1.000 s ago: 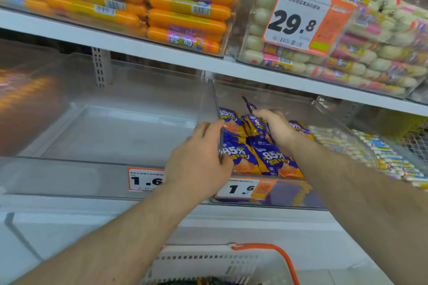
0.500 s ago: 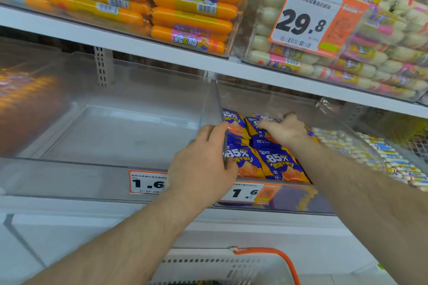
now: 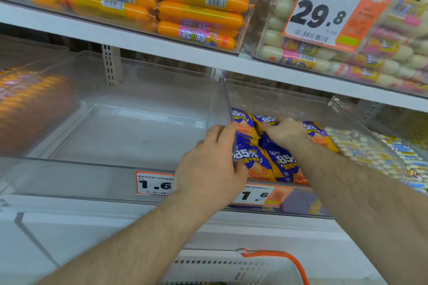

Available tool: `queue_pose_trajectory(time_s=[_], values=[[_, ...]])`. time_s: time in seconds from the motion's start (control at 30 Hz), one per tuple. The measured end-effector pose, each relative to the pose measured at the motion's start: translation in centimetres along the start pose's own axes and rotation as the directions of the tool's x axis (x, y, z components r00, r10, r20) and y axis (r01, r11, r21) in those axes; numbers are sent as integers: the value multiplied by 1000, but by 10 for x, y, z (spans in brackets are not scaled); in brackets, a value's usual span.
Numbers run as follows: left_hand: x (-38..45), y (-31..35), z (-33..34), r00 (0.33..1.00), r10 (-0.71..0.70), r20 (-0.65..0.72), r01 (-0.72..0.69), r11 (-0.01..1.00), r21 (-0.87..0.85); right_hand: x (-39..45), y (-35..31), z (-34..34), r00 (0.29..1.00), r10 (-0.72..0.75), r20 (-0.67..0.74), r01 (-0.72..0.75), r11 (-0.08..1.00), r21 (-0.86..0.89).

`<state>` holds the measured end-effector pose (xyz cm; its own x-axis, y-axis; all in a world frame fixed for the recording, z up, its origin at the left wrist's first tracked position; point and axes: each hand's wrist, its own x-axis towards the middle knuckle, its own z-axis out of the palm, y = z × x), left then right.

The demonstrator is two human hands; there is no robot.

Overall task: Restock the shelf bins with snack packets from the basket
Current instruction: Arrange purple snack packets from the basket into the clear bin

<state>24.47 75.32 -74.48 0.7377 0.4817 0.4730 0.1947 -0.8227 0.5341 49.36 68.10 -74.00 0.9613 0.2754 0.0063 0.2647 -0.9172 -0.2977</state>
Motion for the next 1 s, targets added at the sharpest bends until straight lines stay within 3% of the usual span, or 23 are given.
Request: queue_pose_trajectory(time_s=[0.63,0.9,1.0], values=[[-2,2,-1,1000,8,-8,-8,999,31,2,1,1,999,-26,-38,32,990,140],[-2,2,0,1000,2,-9,-2,999,38,1,-1,4,999,-36,-40,39,995,90],[-1,2,0,1000,4,-6,-4,1000,30,-1,-2,4,998,-3,-68,2,1000,-13]])
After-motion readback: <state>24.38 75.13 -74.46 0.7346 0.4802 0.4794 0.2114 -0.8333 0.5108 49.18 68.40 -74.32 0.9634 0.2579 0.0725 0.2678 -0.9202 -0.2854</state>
